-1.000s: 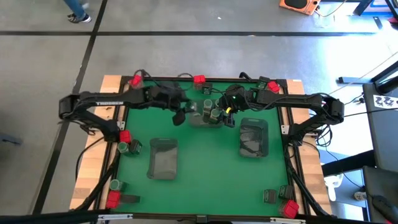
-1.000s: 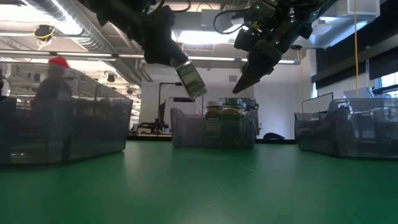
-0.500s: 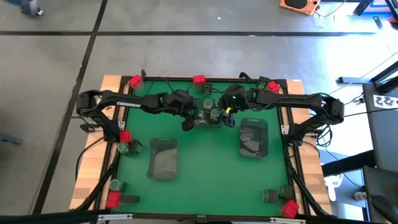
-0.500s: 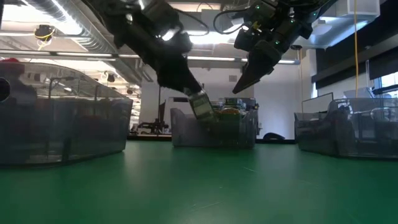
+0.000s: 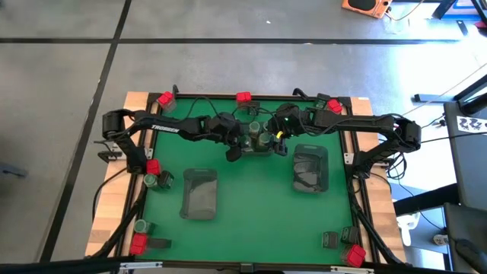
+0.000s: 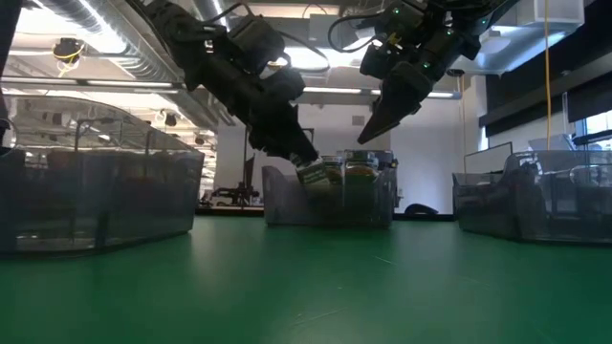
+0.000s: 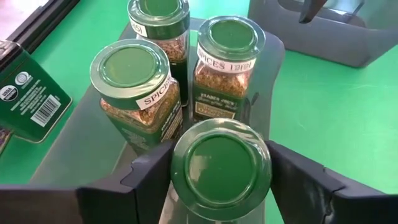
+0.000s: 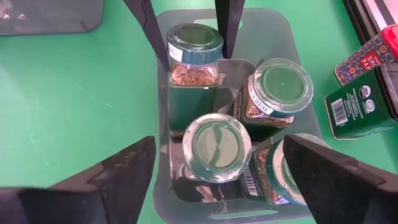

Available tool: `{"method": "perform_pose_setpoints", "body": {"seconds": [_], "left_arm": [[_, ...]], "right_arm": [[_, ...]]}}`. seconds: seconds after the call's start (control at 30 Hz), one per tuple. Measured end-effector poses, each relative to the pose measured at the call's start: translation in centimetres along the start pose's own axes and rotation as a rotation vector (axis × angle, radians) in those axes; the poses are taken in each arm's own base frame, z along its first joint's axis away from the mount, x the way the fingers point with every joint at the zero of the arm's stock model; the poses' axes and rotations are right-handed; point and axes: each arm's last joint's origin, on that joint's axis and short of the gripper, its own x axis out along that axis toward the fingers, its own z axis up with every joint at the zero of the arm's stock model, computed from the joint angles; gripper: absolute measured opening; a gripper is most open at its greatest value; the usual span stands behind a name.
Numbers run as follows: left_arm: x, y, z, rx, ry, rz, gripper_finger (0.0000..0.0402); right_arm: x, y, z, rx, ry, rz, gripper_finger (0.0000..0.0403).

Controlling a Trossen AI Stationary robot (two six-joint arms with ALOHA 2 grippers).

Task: Sort spices by type
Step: Put the green seasoning bottle into the top black bin, then put the black seasoning can into the left black bin

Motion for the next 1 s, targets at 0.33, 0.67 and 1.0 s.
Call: {"method": "perform_pose_setpoints", "body": {"seconds": [0.33,0.67,1.0], "left_arm": [[-0.2,0.0,0.6,-0.002,-0.025,0.0,0.0273],[-4.4,-0.3,2.5,0.003,0.065,-0.002,0.0273],[-13.7,-2.4,2.5,-0.076,0.123,-0.007,0.0273]], "right_arm": [[0.0,0.0,0.0,0.0,0.0,0.0,0.0351],[0.0,0.0,0.0,0.0,0.0,0.0,0.0351],[0.0,0.0,0.1,-0.003,-0.005,-0.001,0.0351]]}}
